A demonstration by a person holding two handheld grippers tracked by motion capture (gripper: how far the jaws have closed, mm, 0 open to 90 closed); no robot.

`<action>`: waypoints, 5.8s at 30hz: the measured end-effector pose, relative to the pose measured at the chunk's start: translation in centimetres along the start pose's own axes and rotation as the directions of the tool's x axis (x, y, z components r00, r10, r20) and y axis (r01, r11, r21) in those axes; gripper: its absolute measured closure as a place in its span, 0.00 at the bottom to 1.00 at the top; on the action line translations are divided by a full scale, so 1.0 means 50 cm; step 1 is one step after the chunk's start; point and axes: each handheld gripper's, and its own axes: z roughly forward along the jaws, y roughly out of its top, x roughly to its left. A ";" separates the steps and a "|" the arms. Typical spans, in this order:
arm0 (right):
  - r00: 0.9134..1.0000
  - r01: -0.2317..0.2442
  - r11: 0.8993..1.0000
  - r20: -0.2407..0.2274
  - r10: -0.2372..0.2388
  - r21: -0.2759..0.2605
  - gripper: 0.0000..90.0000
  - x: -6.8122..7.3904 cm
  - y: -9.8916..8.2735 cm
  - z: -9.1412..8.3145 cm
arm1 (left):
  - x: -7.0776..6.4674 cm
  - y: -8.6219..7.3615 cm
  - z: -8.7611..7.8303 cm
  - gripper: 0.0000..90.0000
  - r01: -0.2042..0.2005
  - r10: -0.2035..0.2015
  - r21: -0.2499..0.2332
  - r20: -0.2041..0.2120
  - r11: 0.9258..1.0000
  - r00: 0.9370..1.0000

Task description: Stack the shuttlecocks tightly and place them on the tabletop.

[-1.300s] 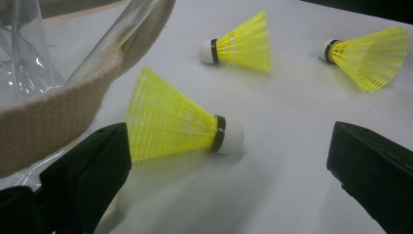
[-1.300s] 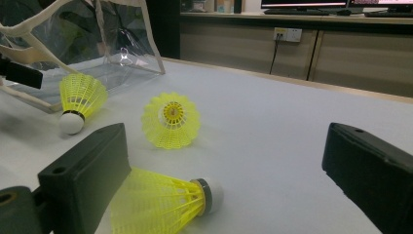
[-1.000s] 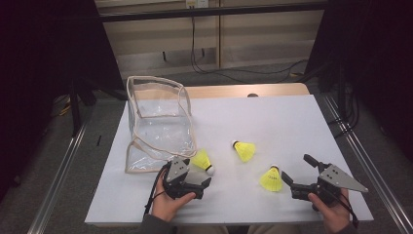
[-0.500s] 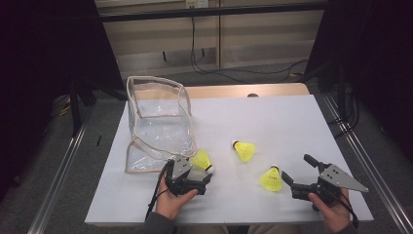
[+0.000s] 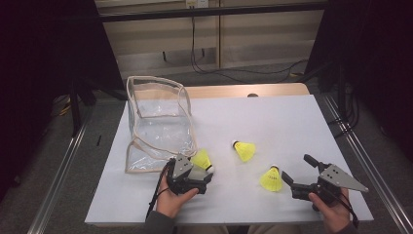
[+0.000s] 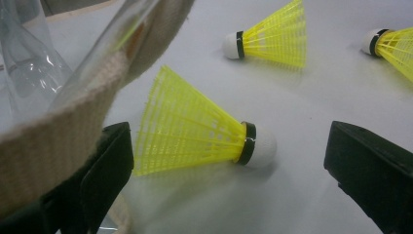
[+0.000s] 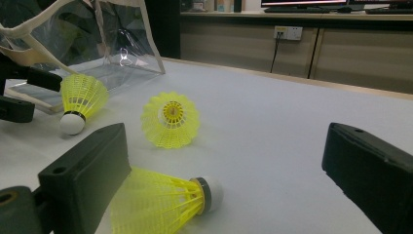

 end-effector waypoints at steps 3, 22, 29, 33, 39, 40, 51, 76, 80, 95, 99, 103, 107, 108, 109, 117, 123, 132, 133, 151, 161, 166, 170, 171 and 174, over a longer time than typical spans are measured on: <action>1.000 0.002 1.000 0.000 -0.002 0.001 0.03 0.000 0.001 0.000 | -0.001 0.000 0.000 0.05 -0.006 0.006 -0.005 0.003 1.000 1.000; 1.000 0.005 1.000 -0.009 -0.005 0.002 0.03 0.001 -0.001 0.002 | -0.006 0.003 0.003 0.08 -0.002 0.002 0.000 0.018 1.000 1.000; 1.000 -0.001 1.000 -0.007 0.001 0.001 0.03 -0.001 -0.001 0.000 | -0.021 0.006 -0.011 0.34 0.024 -0.023 -0.010 0.068 1.000 0.997; 1.000 -0.004 1.000 -0.010 0.004 0.004 0.03 0.000 -0.001 0.000 | -0.023 0.008 -0.010 0.47 0.062 -0.061 -0.011 0.097 0.998 0.993; 1.000 -0.001 1.000 -0.007 0.001 0.007 0.03 -0.001 -0.002 0.001 | -0.026 0.008 0.000 0.53 0.128 -0.130 0.022 0.117 0.992 0.985; 1.000 -0.001 1.000 -0.007 0.001 0.007 0.03 -0.001 -0.002 0.001 | -0.026 0.007 0.001 0.53 0.128 -0.130 0.027 0.122 0.991 0.984; 1.000 -0.010 1.000 -0.003 0.010 0.003 0.03 -0.002 -0.002 -0.001 | -0.046 0.014 0.010 0.67 0.129 -0.132 0.028 0.212 0.991 0.968; 1.000 -0.005 1.000 -0.004 0.005 0.003 0.03 -0.004 -0.003 -0.001 | -0.066 0.036 0.060 0.87 0.151 -0.154 0.029 0.256 0.988 0.954; 1.000 -0.007 1.000 -0.003 0.007 0.001 0.03 -0.004 -0.002 -0.002 | -0.069 0.041 0.061 0.93 0.139 -0.147 0.049 0.242 0.989 0.959; 1.000 -0.011 1.000 -0.004 0.011 -0.003 0.03 -0.005 -0.002 -0.004 | -0.069 0.083 0.049 0.98 0.165 -0.164 0.013 0.203 0.986 0.965; 1.000 -0.018 1.000 -0.002 0.018 -0.004 0.03 -0.004 -0.002 -0.004 | -0.069 0.103 0.048 0.98 0.190 -0.186 -0.006 0.189 0.982 0.964; 1.000 -0.012 1.000 0.001 0.012 -0.005 0.03 -0.006 -0.002 -0.005 | -0.071 0.126 0.051 0.98 0.189 -0.183 -0.020 0.161 0.982 0.970; 1.000 -0.017 1.000 -0.002 0.017 -0.006 0.03 -0.004 -0.002 -0.004 | -0.068 0.141 0.055 0.99 0.201 -0.195 -0.026 0.146 0.979 0.970; 1.000 -0.015 1.000 0.000 0.015 -0.004 0.03 -0.004 -0.002 -0.005 | -0.068 0.146 0.056 0.99 0.205 -0.199 -0.024 0.142 0.979 0.970; 1.000 -0.010 1.000 0.002 0.010 -0.003 0.03 -0.005 -0.002 -0.005 | -0.067 0.149 0.058 0.99 0.207 -0.202 -0.023 0.136 0.978 0.970; 1.000 -0.016 1.000 0.003 0.016 -0.006 0.03 -0.008 -0.001 -0.006 | -0.052 0.177 0.072 0.98 0.234 -0.230 -0.032 0.100 0.972 0.968; 1.000 -0.011 1.000 0.000 0.011 -0.007 0.03 -0.006 -0.001 -0.006 | -0.042 0.192 0.090 0.98 0.233 -0.231 -0.028 0.048 0.972 0.972; 1.000 -0.014 1.000 -0.002 0.014 -0.008 0.03 -0.007 -0.001 -0.007 | -0.034 0.199 0.116 0.99 0.265 -0.265 -0.039 0.013 0.963 0.964; 1.000 -0.014 1.000 -0.002 0.014 -0.007 0.03 -0.007 -0.001 -0.006 | -0.033 0.201 0.117 0.99 0.262 -0.261 -0.038 0.009 0.964 0.965; 1.000 -0.016 1.000 -0.009 0.015 -0.006 0.03 -0.007 -0.001 -0.006 | -0.024 0.225 0.170 0.98 0.283 -0.285 -0.045 -0.055 0.958 0.957; 1.000 -0.015 1.000 -0.012 0.015 -0.007 0.03 -0.007 -0.002 -0.006 | -0.014 0.220 0.203 0.98 0.295 -0.297 -0.028 -0.117 0.955 0.948; 1.000 -0.015 1.000 -0.013 0.015 -0.007 0.03 -0.007 -0.002 -0.006 | -0.011 0.217 0.217 0.97 0.290 -0.288 -0.008 -0.149 0.957 0.946; 1.000 -0.018 1.000 -0.015 0.018 -0.006 0.03 -0.008 -0.002 -0.007 | -0.006 0.210 0.227 0.97 0.286 -0.280 0.015 -0.172 0.958 0.945; 1.000 -0.016 1.000 -0.015 0.016 -0.006 0.03 -0.008 -0.002 -0.007 | -0.005 0.207 0.229 0.97 0.293 -0.286 0.014 -0.181 0.956 0.941; 1.000 -0.015 1.000 -0.017 0.015 -0.006 0.03 -0.008 -0.002 -0.007 | -0.001 0.204 0.234 0.97 0.289 -0.280 0.023 -0.192 0.957 0.941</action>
